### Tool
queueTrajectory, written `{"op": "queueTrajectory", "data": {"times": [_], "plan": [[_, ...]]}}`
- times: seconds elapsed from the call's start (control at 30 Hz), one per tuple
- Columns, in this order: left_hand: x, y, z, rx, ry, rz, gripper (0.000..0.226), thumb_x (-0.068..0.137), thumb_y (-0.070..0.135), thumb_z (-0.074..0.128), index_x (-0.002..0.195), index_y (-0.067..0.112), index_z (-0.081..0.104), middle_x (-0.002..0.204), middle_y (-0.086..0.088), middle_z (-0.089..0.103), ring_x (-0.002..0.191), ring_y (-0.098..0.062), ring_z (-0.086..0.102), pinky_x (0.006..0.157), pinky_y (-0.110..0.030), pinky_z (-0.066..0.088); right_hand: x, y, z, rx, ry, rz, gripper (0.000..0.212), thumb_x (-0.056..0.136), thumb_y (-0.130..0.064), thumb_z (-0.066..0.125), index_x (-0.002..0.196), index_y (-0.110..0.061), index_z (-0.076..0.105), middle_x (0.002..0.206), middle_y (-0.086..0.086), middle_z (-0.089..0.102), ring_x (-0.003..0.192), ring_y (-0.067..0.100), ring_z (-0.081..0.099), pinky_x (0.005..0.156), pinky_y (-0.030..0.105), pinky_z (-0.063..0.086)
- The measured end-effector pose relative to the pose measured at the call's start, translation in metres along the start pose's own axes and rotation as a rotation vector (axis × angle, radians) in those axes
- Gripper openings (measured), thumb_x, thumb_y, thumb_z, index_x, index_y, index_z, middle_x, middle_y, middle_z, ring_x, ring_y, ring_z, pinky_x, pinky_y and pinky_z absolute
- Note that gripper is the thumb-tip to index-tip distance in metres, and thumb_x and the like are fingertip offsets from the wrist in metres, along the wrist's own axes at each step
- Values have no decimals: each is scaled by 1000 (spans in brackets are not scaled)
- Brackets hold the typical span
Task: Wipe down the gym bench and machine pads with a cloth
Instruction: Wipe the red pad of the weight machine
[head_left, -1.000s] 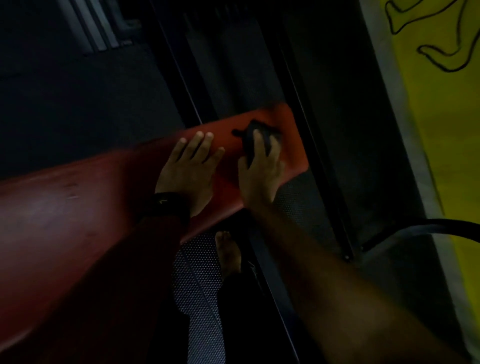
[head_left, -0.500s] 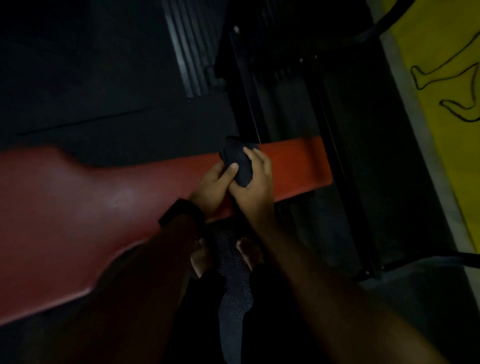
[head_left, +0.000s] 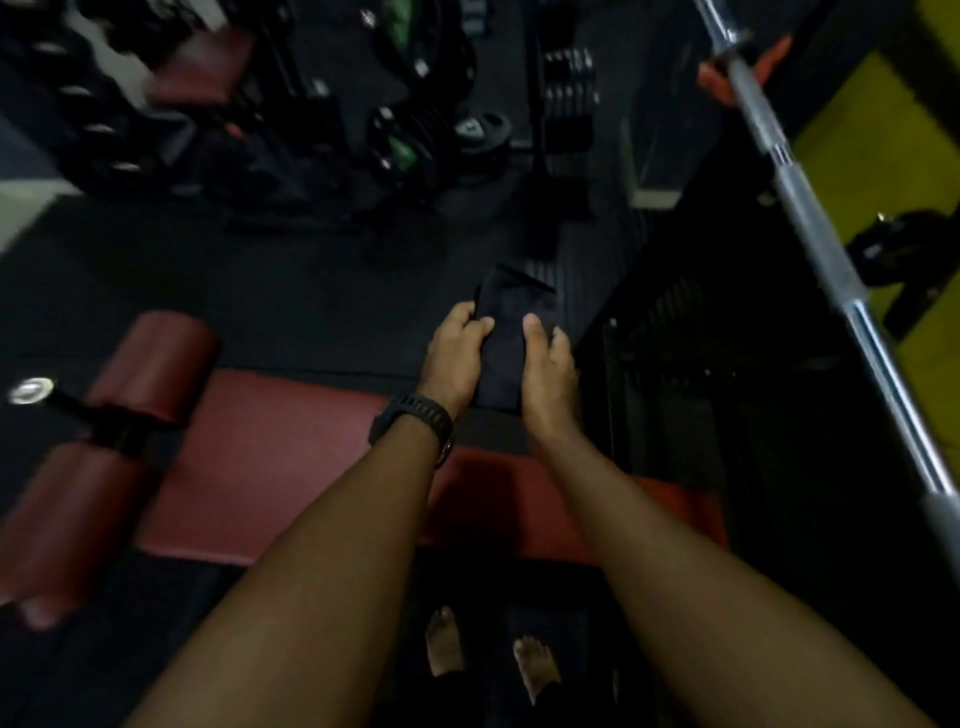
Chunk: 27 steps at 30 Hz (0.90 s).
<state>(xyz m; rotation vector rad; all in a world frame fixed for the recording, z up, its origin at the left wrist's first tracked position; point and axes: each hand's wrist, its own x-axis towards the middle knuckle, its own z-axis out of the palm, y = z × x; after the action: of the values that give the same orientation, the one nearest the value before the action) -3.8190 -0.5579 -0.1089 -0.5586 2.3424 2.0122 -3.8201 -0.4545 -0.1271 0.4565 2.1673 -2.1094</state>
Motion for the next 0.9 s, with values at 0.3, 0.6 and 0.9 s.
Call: {"op": "queueTrajectory", "data": {"times": [0.3,0.6,0.9], "plan": [[-68,100,-126,-25,383,149,25,100,43,56,102,20,66,104,1,73,99,-18,70,93,-47,57,-57,-120,86,116,-387,-277,22,97,-43,62,110,-28,53,107,0,70,95,16,71,82,43,61],[-169,131,-283,118,834,280,26,102,46,52,104,23,62,107,-1,70,100,-20,67,91,-46,55,-191,-183,214,131,-704,-462,33,98,-45,60,115,-18,53,101,-5,66,93,13,66,88,45,57],[-324,113,-486,222,1159,281,31,105,43,48,109,13,57,100,2,65,92,-19,64,86,-45,54,-403,-200,363,114,-952,-618,25,102,-40,55,114,-18,51,102,-7,62,95,14,62,91,45,54]]}}
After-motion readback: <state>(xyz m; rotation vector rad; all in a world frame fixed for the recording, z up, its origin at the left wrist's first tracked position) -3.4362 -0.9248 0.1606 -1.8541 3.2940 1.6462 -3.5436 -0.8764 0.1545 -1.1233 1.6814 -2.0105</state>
